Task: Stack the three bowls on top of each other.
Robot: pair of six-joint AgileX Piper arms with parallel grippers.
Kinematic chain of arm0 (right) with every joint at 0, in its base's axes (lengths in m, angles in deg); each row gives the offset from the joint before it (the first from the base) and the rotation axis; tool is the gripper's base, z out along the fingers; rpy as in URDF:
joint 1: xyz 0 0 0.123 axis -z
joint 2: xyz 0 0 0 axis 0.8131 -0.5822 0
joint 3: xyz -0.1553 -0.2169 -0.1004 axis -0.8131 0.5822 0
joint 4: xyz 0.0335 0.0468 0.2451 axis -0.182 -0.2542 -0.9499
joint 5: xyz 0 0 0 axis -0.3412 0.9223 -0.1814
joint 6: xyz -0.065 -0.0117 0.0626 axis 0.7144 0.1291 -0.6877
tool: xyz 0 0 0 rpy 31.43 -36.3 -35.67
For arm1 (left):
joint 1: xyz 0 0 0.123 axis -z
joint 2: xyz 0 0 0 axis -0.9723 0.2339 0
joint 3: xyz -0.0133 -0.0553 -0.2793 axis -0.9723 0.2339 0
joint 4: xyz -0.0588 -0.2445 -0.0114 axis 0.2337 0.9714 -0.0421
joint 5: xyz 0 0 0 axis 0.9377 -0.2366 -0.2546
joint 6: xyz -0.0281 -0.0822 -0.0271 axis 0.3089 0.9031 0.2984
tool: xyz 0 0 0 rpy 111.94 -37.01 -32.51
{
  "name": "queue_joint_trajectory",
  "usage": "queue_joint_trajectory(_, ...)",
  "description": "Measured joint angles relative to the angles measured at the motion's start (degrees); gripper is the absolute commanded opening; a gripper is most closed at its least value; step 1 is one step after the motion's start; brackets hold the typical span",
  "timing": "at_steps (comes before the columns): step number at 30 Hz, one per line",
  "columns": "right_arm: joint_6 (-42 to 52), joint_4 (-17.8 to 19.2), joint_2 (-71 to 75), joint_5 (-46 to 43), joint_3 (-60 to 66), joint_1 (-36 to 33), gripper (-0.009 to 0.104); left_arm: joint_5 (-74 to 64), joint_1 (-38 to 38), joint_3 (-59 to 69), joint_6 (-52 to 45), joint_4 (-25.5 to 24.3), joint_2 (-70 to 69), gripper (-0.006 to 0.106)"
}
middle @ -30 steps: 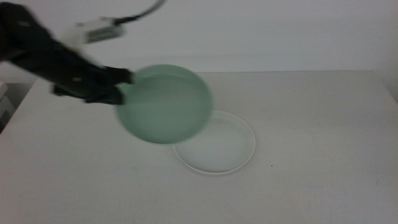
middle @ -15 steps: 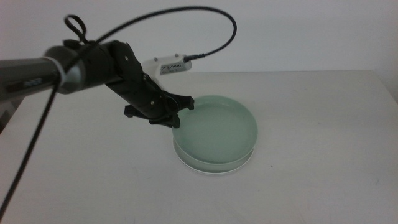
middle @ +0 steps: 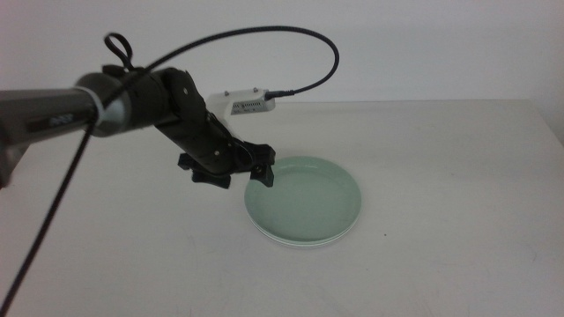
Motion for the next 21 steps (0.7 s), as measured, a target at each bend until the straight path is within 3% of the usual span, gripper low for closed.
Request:
queue_joint_trajectory(5, 0.0, 0.1, 0.0, 0.0, 0.0, 0.0, 0.054, -4.0, -1.8, 0.0, -0.2, -1.8, -7.3, 0.105)
queue_joint_trajectory(15, 0.0, 0.1, 0.0, 0.0, 0.0, 0.0, 0.054, -8.1, -9.9, 0.0, 1.7, -12.0, -25.0, 0.105)
queue_joint_trajectory(21, 0.0, 0.1, 0.0, 0.0, 0.0, 0.0, 0.054, -9.2, -14.8, 0.0, 2.4, -13.7, -31.6, 0.105)
